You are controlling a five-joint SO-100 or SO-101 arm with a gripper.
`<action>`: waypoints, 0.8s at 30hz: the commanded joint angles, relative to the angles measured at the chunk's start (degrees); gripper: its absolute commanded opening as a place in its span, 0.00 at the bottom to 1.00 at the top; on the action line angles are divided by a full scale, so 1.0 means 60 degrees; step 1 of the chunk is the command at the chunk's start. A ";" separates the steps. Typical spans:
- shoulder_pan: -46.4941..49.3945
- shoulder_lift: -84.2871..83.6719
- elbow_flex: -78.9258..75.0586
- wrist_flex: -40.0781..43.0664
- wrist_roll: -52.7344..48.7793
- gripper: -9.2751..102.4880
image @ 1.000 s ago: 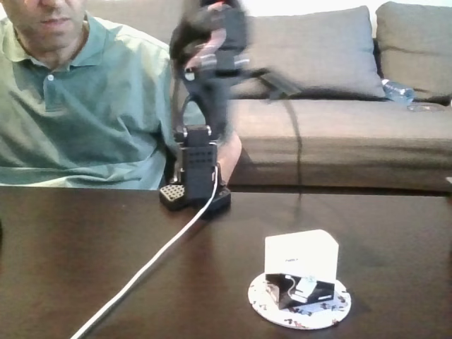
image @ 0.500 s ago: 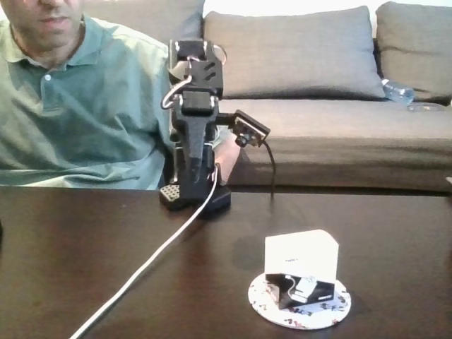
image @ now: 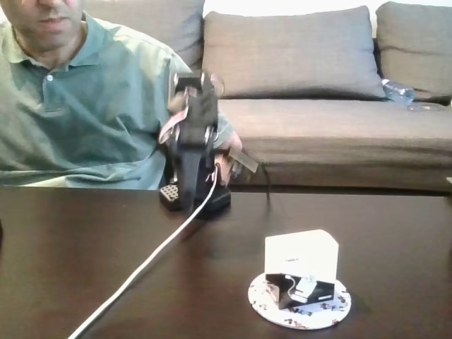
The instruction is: Grasp a servo box and put it on the zirlivani.
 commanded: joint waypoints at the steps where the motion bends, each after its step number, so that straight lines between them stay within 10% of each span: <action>1: -0.0044 0.0190 0.0205 0.0234 0.0000 0.08; 24: -0.0381 0.0220 0.0645 0.0352 0.0469 0.08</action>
